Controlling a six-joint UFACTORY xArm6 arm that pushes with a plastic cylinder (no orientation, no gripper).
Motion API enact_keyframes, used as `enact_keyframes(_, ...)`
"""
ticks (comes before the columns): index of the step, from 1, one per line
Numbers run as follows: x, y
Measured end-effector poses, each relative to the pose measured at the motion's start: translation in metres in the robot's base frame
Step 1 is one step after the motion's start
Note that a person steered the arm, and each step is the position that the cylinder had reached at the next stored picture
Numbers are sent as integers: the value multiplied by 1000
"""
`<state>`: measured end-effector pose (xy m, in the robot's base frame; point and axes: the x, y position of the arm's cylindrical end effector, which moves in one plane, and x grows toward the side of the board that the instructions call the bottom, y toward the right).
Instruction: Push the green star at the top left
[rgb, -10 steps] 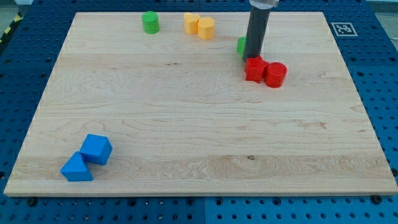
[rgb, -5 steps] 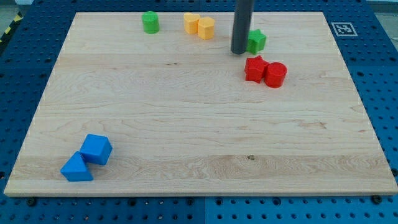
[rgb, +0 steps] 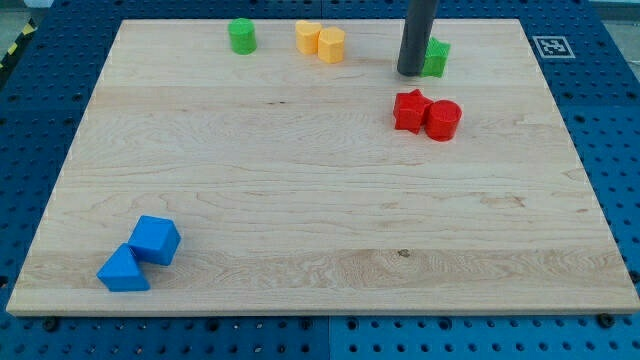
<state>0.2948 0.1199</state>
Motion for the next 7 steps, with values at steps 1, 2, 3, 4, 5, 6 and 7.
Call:
enact_keyframes(1, -11, 18)
enact_keyframes(2, -11, 44)
enact_keyframes(3, -11, 51)
enact_keyframes(4, 6, 51)
enact_keyframes(5, 19, 65)
enact_keyframes(6, 19, 79)
enact_keyframes(7, 16, 80)
